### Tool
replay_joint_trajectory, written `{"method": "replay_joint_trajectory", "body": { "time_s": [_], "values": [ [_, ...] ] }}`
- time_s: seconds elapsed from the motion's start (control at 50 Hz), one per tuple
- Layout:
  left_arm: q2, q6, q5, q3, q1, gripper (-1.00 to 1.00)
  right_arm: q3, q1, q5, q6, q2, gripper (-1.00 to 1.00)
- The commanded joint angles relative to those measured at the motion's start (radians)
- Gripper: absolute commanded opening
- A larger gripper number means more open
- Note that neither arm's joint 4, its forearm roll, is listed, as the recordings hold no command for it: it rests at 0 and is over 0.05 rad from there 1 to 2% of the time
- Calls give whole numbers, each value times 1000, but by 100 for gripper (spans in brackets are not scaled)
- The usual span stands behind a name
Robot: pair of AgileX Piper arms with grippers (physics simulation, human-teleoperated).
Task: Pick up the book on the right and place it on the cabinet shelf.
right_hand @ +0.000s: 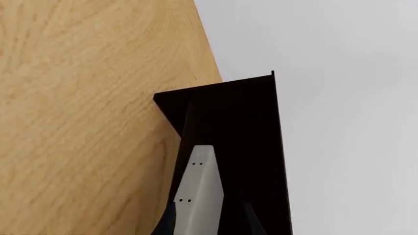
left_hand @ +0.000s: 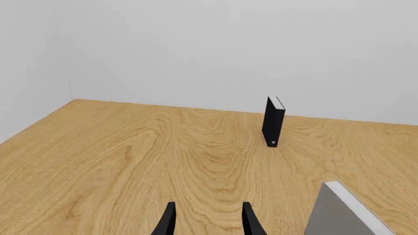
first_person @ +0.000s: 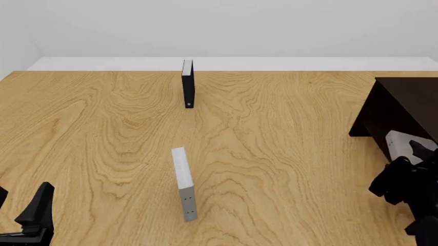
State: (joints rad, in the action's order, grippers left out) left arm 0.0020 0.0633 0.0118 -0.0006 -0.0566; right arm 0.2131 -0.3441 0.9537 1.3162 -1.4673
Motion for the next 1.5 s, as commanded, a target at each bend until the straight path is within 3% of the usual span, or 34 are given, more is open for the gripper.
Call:
{"method": "replay_joint_trajectory", "body": {
  "time_s": [0.02, 0.54, 0.68, 0.82, 0.86, 0.88, 0.92, 0.94, 0.96, 0.98, 1.0, 1.02, 1.06, 1.08, 1.1, 1.12, 1.14, 1.3, 1.34, 1.36, 1.38, 1.5],
  "values": [
    [0, 0, 0, 0, -1, 100, 6, -62, -19, -7, 33, 100],
    [0, 1, 0, 0, -1, 100, -14, -112, -9, -15, 24, 100],
    [-1, 1, 0, 0, -1, 100, -42, -145, 49, 27, -29, 100],
    [-1, 2, 0, 0, -1, 100, -41, -151, 46, 25, -42, 100],
    [-1, 1, 0, 0, 0, 100, -61, -153, 111, 72, -98, 100],
    [-1, 1, 0, 0, 0, 100, -36, -147, 30, 13, -37, 100],
    [-1, 0, 0, 0, 0, 100, -66, -170, 133, 88, -109, 100],
    [-1, 0, 0, 0, 0, 100, -61, -155, 114, 75, -90, 100],
    [-1, 1, 0, 0, 0, 100, -30, -147, 12, 8, -18, 100],
    [-1, 1, 0, 0, 0, 100, -63, -164, 117, 90, -99, 100],
    [-1, 1, 0, 0, 0, 100, -60, -156, 110, 81, -91, 100],
    [-1, 0, 0, 0, 1, 100, -27, -147, 2, 8, -11, 100],
    [-1, 1, 0, 0, 0, 100, -63, -162, 107, 89, -88, 100],
    [-1, 0, 0, 0, 1, 100, -34, -140, 20, 23, -22, 100],
    [-1, 0, 0, 0, 1, 100, -33, -143, 11, 24, -26, 100],
    [-1, 1, 0, 0, 1, 100, -62, -158, 101, 85, -96, 100],
    [-1, 1, 0, 0, 1, 100, -46, -142, 61, 48, -58, 100],
    [-1, 1, 0, 0, 0, 100, -44, -130, 61, 57, -65, 100],
    [-1, 0, 0, 0, 1, 100, -29, -111, 28, 31, -39, 100],
    [-1, 1, 0, 0, 0, 100, -43, -107, 77, 68, -74, 100],
    [-1, 1, 0, 0, 0, 100, -28, -86, 37, 40, -44, 100],
    [-1, 0, 0, 0, 0, 100, -2, -55, -1, 34, -21, 100]
  ]
}}
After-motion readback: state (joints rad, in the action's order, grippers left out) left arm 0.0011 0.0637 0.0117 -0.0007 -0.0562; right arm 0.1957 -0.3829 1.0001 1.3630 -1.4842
